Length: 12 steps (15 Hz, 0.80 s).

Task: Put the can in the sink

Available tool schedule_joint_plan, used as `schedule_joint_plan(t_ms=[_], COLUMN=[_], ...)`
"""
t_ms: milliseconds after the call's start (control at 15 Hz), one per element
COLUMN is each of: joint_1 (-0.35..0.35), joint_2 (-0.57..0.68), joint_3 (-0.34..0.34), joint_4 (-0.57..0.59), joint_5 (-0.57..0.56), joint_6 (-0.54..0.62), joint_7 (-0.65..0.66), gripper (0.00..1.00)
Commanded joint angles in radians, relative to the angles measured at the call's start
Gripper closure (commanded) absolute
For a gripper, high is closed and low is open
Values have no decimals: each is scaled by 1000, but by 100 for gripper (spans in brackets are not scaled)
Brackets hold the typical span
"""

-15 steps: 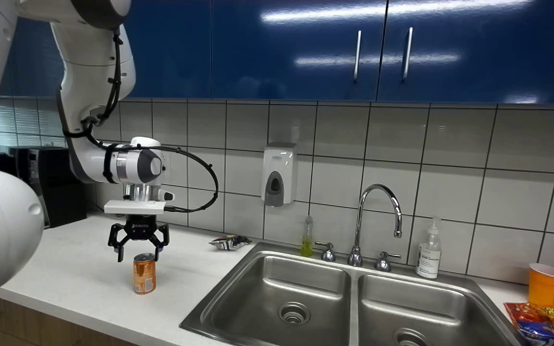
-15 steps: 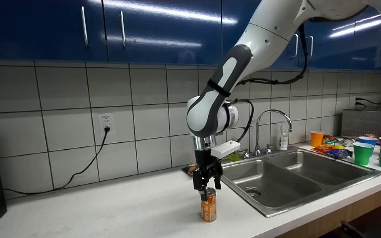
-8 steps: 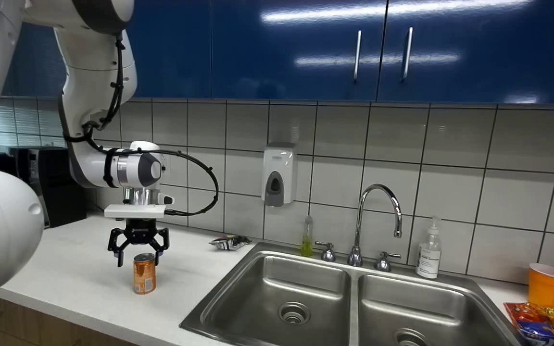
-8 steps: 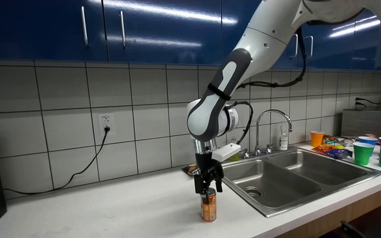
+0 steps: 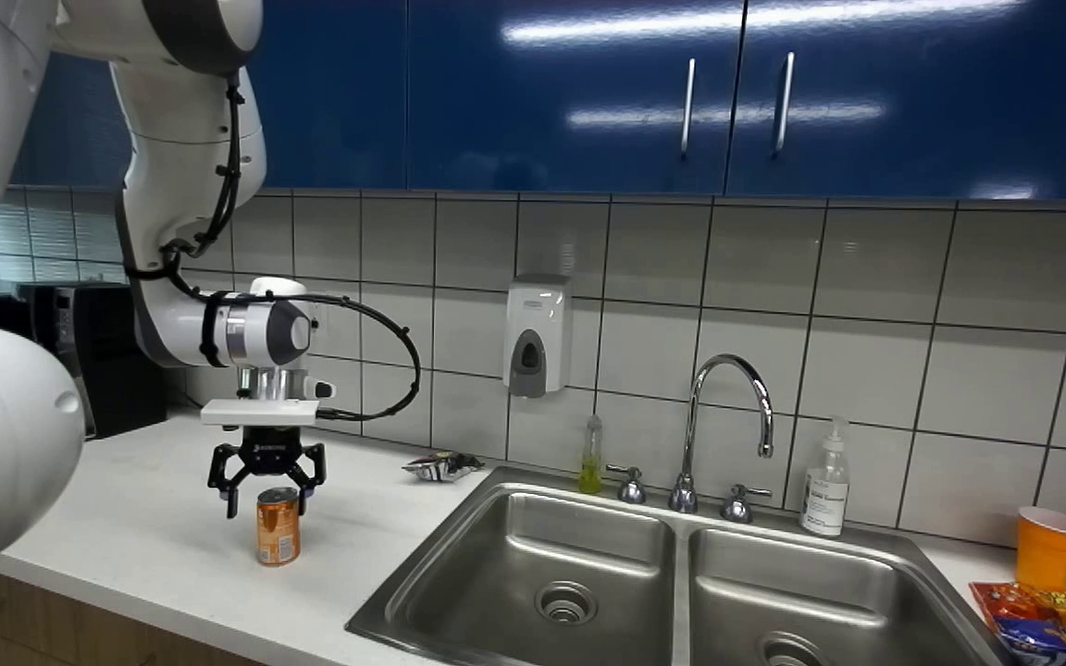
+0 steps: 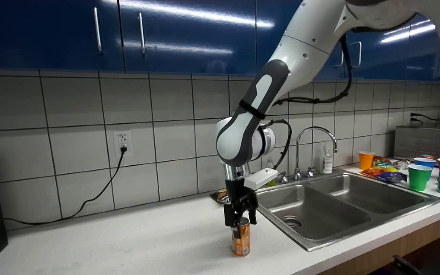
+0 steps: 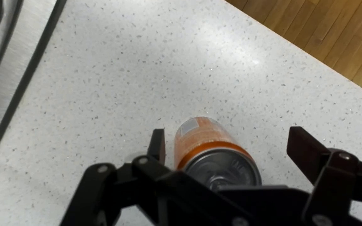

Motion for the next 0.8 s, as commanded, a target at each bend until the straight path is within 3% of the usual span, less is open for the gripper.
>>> schedule_joint_plan(t_ms=[0, 533, 667, 733], joint_1=[12, 14, 14, 13], joint_2=[16, 39, 44, 46], joint_3=[-3, -4, -4, -3], joint_4=[21, 49, 56, 60], joint_5=[-32, -35, -36, -32], joint_6=[14, 26, 29, 26], joint_7=[47, 54, 51, 53], gripper=[0, 0, 26, 32])
